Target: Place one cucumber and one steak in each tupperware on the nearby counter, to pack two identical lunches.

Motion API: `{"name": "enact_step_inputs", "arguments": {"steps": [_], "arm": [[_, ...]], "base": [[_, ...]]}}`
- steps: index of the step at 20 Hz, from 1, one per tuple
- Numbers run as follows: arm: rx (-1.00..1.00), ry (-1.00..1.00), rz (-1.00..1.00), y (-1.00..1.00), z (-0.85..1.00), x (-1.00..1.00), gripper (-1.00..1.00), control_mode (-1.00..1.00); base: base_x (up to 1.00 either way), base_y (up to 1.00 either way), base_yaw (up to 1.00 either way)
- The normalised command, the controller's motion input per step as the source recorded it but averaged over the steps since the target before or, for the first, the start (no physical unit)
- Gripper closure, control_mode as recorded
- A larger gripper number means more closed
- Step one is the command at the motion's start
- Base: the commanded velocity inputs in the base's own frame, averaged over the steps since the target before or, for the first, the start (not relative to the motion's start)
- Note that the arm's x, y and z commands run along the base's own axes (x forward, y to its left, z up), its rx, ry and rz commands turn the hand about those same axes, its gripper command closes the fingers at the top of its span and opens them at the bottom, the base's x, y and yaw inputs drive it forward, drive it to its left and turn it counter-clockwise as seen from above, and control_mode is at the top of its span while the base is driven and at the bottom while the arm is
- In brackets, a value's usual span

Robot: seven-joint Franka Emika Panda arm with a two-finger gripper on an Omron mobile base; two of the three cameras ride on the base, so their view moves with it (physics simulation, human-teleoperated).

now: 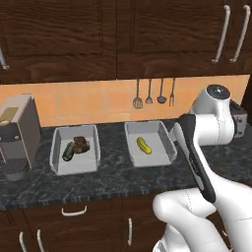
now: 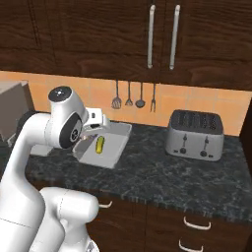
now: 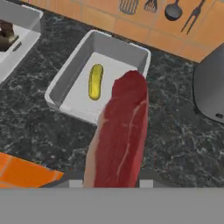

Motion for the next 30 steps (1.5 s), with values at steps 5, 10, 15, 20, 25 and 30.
{"name": "enact_step_inputs", "arguments": {"steps": [5, 10, 15, 20, 25, 30], "arm": [[-0.04, 0.09, 0.0, 0.13, -0.37, 0.25, 1.0, -1.0], [0.0, 0.08, 0.03, -0.28, -0.82, 0.53, 1.0, -1.0], [0.0, 0.0, 0.01, -0.52, -0.68, 0.6, 1.0, -1.0], [0.0, 0.0, 0.03, -0.24, -0.58, 0.51, 1.0, -1.0], [0.0, 0.0, 0.03, -0.06, -0.52, 0.53, 1.0, -1.0], [0.0, -0.03, 0.03, -0.09, -0.46, 0.66, -1.0, -1.0]], "base": [[0.58, 0.6, 0.0], [0.0, 0.0, 0.0], [0.0, 0.0, 0.0], [0.0, 0.0, 0.0], [0.0, 0.0, 0.0], [0.0, 0.0, 0.0]]}}
